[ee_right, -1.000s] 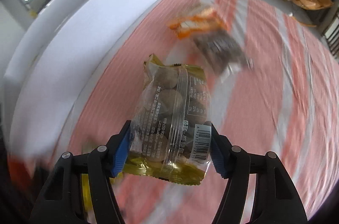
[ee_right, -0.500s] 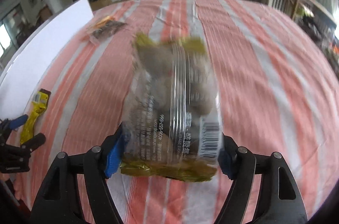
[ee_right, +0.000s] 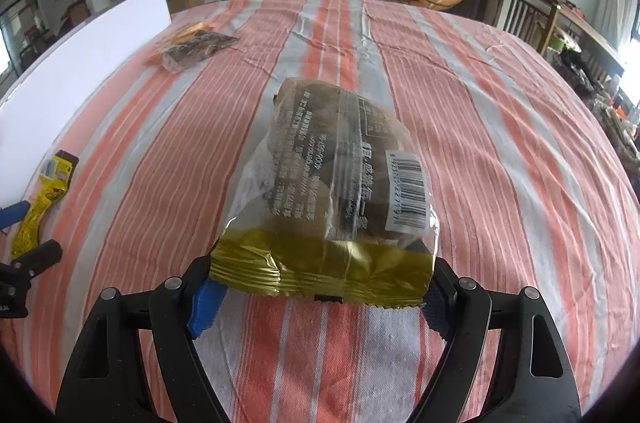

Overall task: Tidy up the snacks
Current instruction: 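Hold the biscuit bag in the right gripper on the table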

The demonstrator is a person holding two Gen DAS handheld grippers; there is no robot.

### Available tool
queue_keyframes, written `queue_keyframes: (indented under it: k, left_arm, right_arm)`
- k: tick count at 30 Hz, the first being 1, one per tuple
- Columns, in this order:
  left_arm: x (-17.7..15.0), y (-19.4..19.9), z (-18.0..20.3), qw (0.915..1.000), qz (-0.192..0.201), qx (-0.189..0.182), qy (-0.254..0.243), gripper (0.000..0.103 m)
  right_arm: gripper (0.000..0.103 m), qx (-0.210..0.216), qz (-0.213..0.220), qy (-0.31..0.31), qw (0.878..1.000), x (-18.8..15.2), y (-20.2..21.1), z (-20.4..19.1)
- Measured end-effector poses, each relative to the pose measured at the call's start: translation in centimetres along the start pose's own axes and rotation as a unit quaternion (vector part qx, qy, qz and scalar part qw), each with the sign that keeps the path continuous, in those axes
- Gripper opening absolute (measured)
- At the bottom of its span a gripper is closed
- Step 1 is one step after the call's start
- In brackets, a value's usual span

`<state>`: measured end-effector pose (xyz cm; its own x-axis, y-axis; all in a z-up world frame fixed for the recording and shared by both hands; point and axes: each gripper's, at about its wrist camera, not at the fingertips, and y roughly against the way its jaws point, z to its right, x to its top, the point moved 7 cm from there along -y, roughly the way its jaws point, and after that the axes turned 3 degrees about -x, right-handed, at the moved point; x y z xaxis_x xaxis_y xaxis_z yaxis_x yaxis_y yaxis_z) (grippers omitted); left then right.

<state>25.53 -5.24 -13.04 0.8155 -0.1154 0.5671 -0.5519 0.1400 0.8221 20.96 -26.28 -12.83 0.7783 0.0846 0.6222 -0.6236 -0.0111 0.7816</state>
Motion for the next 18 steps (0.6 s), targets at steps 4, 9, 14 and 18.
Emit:
queue_keyframes:
  k: [4, 9, 14, 18]
  left_arm:
    - [-0.01, 0.01, 0.00, 1.0000, 0.000, 0.000, 0.000, 0.103]
    - [0.00, -0.02, 0.00, 1.0000, 0.000, 0.000, 0.000, 0.103]
    - [0.01, -0.02, 0.00, 1.0000, 0.000, 0.000, 0.000, 0.103]
    - [0.00, -0.01, 0.00, 1.0000, 0.000, 0.000, 0.000, 0.103]
  right_arm:
    - [0.083, 0.000, 0.000, 0.000, 1.000, 0.50, -0.62, -0.42]
    - [0.083, 0.000, 0.000, 0.000, 1.000, 0.51, -0.63, -0.40]
    - [0.083, 0.000, 0.000, 0.000, 1.000, 0.51, -0.63, -0.40]
    - [0.083, 0.000, 0.000, 0.000, 1.000, 0.53, -0.65, -0.40]
